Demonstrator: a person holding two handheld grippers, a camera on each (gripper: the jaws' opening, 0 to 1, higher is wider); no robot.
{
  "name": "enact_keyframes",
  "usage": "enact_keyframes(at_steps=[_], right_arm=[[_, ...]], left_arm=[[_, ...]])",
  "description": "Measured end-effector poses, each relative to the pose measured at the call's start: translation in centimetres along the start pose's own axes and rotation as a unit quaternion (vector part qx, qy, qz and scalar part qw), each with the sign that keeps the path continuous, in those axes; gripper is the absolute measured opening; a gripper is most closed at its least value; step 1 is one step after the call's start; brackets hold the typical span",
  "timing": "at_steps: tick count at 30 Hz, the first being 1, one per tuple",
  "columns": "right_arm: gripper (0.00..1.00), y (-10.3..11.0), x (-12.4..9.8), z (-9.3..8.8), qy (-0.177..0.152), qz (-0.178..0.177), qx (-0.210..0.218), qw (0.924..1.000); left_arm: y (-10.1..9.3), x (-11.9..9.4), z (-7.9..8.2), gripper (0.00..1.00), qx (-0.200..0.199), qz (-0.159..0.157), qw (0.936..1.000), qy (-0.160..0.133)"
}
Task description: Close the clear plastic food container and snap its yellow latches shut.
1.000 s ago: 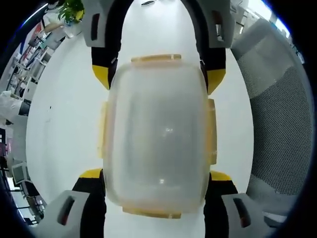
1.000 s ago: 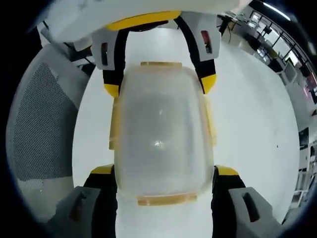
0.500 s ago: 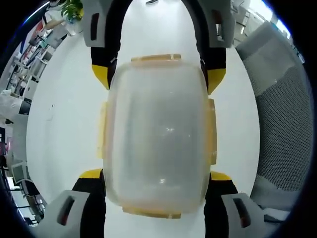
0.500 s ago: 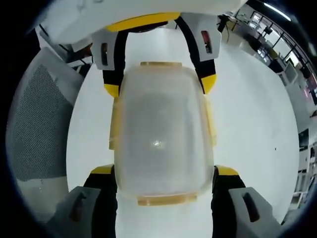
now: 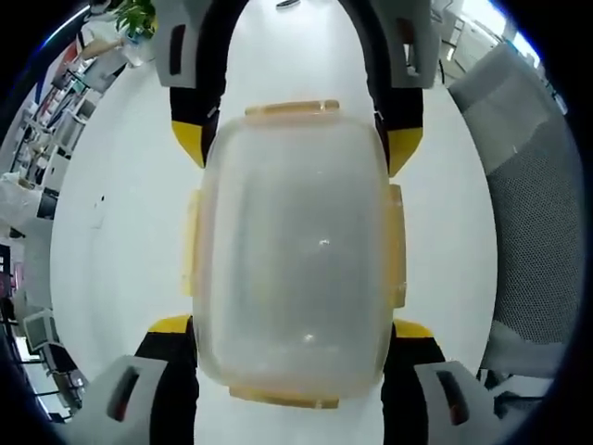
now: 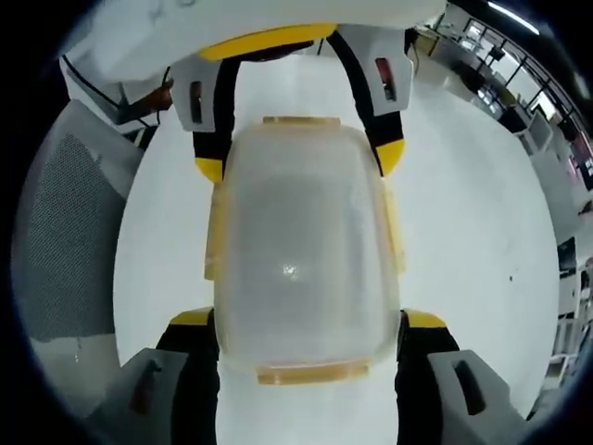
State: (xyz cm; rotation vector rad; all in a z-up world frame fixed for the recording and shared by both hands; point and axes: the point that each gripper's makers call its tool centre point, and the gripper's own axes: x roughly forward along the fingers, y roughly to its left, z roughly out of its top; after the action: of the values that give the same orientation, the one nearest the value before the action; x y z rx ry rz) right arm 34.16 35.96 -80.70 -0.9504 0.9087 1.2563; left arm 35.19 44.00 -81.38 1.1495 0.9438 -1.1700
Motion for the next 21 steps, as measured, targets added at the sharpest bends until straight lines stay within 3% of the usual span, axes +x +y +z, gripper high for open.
enact_keyframes(at_steps=[16,19,21], right_arm=[[0.77,-0.63,-0.05,0.11,-0.001,-0.001,-0.009,1.0000],[0.78,-0.59,-0.03,0.05,-0.020,-0.009,-0.018,0.9996],[0.79,-0.55,0.02,-0.25,-0.032,-0.019,-0.016,0.9992]], left_arm=[[0.53,-0.06,0.05,0.80,0.005,-0.001,0.9998,-0.017],[0.64,-0.09,0.08,0.82,0.004,0.002,0.9993,-0.037],[0.81,0.08,-0.75,0.88,0.005,0.016,0.9996,-0.023]])
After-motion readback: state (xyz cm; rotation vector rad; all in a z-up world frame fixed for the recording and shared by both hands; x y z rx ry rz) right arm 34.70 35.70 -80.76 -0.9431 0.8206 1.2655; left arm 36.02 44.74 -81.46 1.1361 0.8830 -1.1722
